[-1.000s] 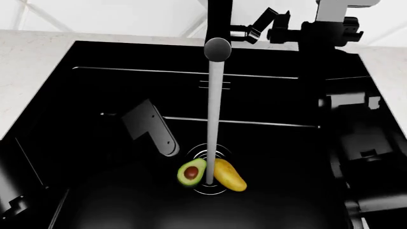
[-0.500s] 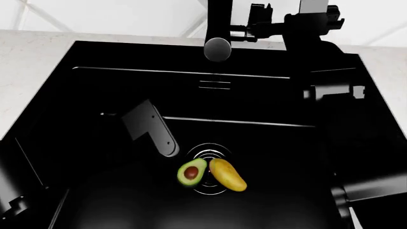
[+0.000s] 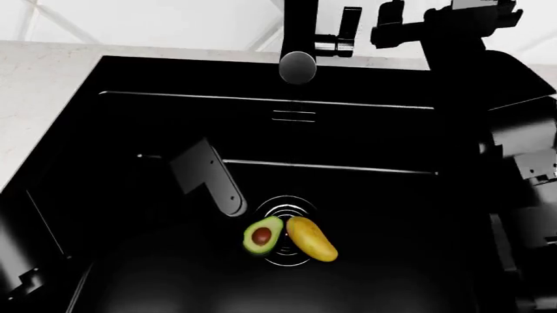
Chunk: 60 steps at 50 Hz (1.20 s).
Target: Pick up the fruits and vegetables and place them in the sink. Turn on the sink faucet to wash them. Then turn the sink off and put them in the tray.
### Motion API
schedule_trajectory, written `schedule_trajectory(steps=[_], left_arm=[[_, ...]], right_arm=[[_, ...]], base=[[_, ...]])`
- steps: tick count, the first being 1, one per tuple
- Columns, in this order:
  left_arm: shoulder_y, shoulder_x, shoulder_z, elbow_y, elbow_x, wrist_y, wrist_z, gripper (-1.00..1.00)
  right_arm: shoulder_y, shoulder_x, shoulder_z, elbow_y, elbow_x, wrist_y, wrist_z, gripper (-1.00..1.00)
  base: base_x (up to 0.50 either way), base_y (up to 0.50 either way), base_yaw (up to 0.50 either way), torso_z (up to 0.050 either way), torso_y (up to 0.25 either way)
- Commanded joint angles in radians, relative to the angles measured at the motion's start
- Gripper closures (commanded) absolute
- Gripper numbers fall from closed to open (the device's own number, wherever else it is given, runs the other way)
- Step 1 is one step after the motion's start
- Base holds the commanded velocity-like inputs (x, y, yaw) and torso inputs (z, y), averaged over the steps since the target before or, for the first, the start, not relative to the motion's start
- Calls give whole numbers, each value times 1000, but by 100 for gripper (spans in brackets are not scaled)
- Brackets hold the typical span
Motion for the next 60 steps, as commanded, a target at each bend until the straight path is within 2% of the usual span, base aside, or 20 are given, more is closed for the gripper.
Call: schedule_trajectory(steps=[1,16,28,39,60], left_arm=[[-18,10,16,3,1,-30,6,-100],[-124,70,43,-47,-36,-212,4,-100],[-156,94,53,-73,-45,-257,6,-100],[-141,81,43,-50,-53,-241,-3,-100],[-131,50,21,4,-68,-225,-29,-100]], right_arm=[[-46,198,-16,-388,80,272,47,-100],[140,373,-119,-688,323,765,-155,-100],[245,435,-123,-821,485,953,-250,-100],[224,431,-118,-889,611,1020,-259,-100],[76,348,-270,-842,540,941,-306,-100]], base=[[0,0,0,0,0],[0,0,0,0,0],[0,0,0,0,0],[0,0,0,0,0],[0,0,0,0,0]])
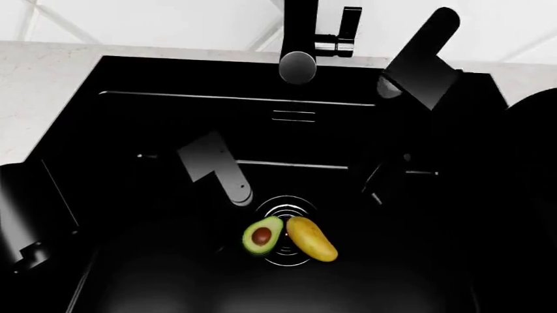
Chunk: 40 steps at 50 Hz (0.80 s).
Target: Pick up the fruits and vegetables and place them in the sink. Turn on the sink faucet to wash them. Then turn the sink off and put them in the tray.
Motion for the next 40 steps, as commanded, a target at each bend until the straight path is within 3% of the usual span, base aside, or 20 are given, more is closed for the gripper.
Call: schedule_trajectory(steps=[1,40], left_arm=[[4,-14,-11,26,-9,4,-14,-100],[15,-9,5,4,9,32,-7,-100]], right_arm=[[-74,-35,-80,11,-26,-25,-24,-100],[-261,-125,-251,140,-158,-195,-115,-100]], base=[[0,0,0,0,0],[0,0,0,0,0]])
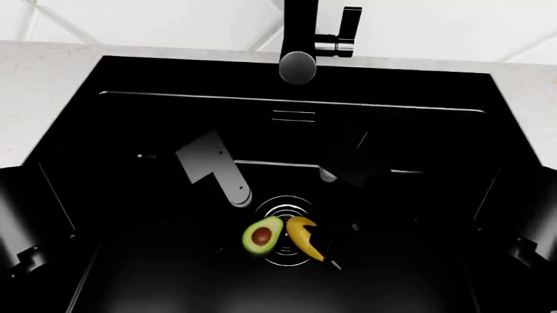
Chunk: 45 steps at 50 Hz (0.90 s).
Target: Pick up the fruits and vegetables and place them in the sink. Turn on the sink faucet to wash them. Then turn the sink off and put them in the tray.
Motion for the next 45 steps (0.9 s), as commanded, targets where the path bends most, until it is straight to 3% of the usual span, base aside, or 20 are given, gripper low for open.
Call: schedule_trajectory(steps=[1,24,45], left_arm=[[5,2,6,-9,8,12,5,-100],[7,2,14,-15,16,25,12,-100],[12,-3,16,-14,17,34,14,-100]], right_arm=[[-21,-30,-49,65,-45,-35,-38,-100],[9,-117,-161,223,-143,-67,-130,-100],[42,-274,-283,543,-277,-176,-265,-100]], base=[[0,0,0,0,0],[0,0,0,0,0],[0,0,0,0,0]])
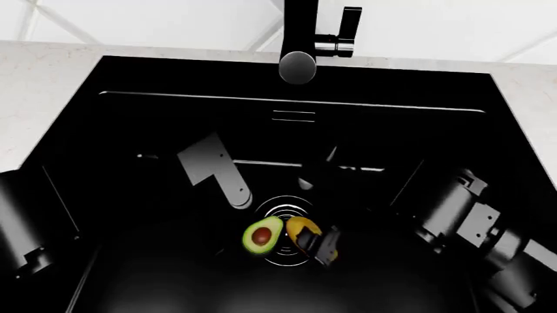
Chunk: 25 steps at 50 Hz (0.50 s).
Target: Pick up the fruits and vegetables and place them in the sink. Turn on the sink faucet to wash them. Then turn the sink off and put them in the tray.
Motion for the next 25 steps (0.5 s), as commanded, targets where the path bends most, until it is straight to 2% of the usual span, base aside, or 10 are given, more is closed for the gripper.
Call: schedule_trajectory(steps=[1,8,25], left_arm=[[1,-4,1,1,0,3,1,-100],[-3,-2,1,-1,-2,1,1,-100],[-3,0,4,-7,1,5,3,-100]], right_arm=[[22,-80,-67,170,-70,-54,-76,-100],[20,-110,-83,260,-92,-81,-101,-100],[-12,-101,-95,234,-55,-86,-163,-100]], base=[[0,0,0,0,0],[0,0,0,0,0],[0,0,0,0,0]])
